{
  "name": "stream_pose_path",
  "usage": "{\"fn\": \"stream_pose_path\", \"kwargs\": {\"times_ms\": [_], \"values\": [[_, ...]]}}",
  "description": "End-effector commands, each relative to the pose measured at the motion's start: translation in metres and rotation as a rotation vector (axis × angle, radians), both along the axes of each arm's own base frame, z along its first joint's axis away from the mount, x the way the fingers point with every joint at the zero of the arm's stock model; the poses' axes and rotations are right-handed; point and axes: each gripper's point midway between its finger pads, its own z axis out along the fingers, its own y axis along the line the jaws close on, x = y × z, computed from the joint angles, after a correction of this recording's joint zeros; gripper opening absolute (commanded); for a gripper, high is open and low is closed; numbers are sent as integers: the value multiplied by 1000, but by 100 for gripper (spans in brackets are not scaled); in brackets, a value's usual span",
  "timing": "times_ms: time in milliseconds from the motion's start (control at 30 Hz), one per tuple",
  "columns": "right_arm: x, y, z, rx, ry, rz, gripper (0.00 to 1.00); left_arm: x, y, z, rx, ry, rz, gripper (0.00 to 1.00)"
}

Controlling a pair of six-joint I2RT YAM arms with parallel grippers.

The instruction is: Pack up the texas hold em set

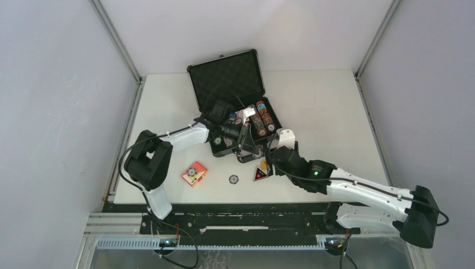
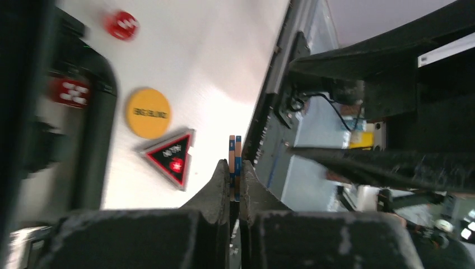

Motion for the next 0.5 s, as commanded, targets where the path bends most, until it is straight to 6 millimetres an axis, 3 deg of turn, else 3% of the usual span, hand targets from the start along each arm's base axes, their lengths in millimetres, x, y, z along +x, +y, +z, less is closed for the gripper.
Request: {"fn": "stream_pose_path", "kwargs": {"times_ms": [0, 233, 367, 467], "values": [[27, -26, 29, 84, -126, -143, 78, 45, 10, 37, -9, -187, 54, 0], [52, -77, 38, 135, -178, -341, 74, 115, 21, 51, 149, -470, 157, 0], [61, -85, 34, 131, -168, -365, 73, 147, 19, 65, 179, -625, 177, 0], [67, -86, 27, 123, -150, -373, 72, 171, 15, 57, 228, -686, 190, 0]]}}
